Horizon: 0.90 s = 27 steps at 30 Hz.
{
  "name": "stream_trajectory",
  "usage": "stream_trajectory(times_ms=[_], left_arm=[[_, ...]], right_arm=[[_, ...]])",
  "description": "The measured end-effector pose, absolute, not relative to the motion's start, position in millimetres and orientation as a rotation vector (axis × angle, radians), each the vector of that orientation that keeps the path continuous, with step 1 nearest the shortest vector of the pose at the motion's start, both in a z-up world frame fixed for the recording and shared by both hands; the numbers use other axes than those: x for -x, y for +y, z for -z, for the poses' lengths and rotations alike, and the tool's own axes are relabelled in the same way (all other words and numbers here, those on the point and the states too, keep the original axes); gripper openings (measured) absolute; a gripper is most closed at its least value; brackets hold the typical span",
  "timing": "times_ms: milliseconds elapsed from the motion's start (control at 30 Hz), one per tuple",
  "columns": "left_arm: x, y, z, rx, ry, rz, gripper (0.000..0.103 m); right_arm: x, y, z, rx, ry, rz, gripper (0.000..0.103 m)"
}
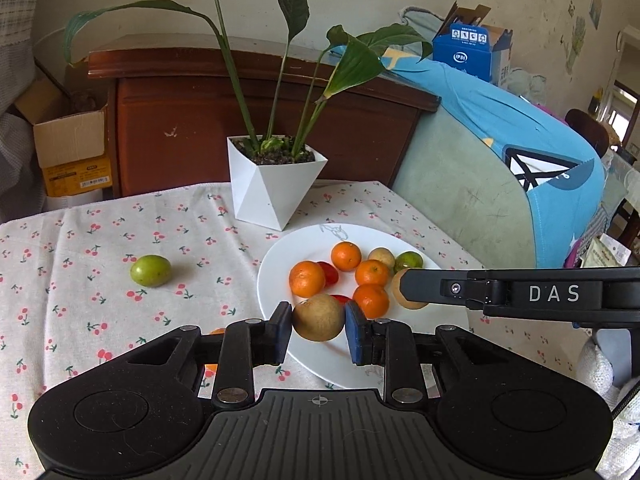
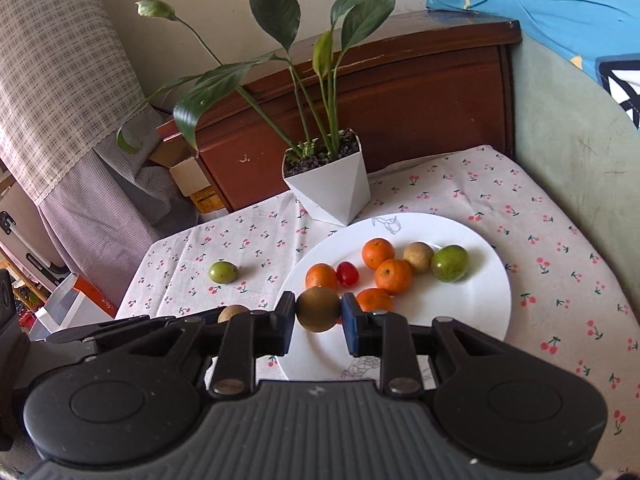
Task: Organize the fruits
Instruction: 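Carry both brown fruits onto the plate and open both tools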
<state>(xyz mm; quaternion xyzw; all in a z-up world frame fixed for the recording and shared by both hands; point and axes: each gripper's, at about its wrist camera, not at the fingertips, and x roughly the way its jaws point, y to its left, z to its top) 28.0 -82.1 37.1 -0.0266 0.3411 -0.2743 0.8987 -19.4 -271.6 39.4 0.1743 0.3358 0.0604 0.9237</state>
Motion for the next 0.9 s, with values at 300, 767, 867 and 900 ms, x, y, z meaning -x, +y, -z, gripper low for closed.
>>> stream_trajectory(times_ms=[300, 767, 867, 900], left_arm=[[-37.8, -103.9, -21.1, 0.061, 0.754, 0.590, 0.026], [-44.4, -113.2, -20.5, 0.087, 0.770, 0.573, 0.051], [-47.6, -106.6, -28.6, 0.094, 0.755, 0.544, 0.055], [-48.7, -103.6, -30.6, 0.096, 0.751, 0.532, 0.055]], right_arm=[[9.6, -296.6, -21.6, -0.475, 0.752, -0.043, 0.025], [4.0, -300.8, -16.9, -0.464, 0.735, 0.033, 0.028], [3.8, -301.5, -21.3, -0.477, 0.712, 0.018, 0.028], [3.5, -300.7, -22.2, -0.471, 0.710, 0.015, 0.028]])
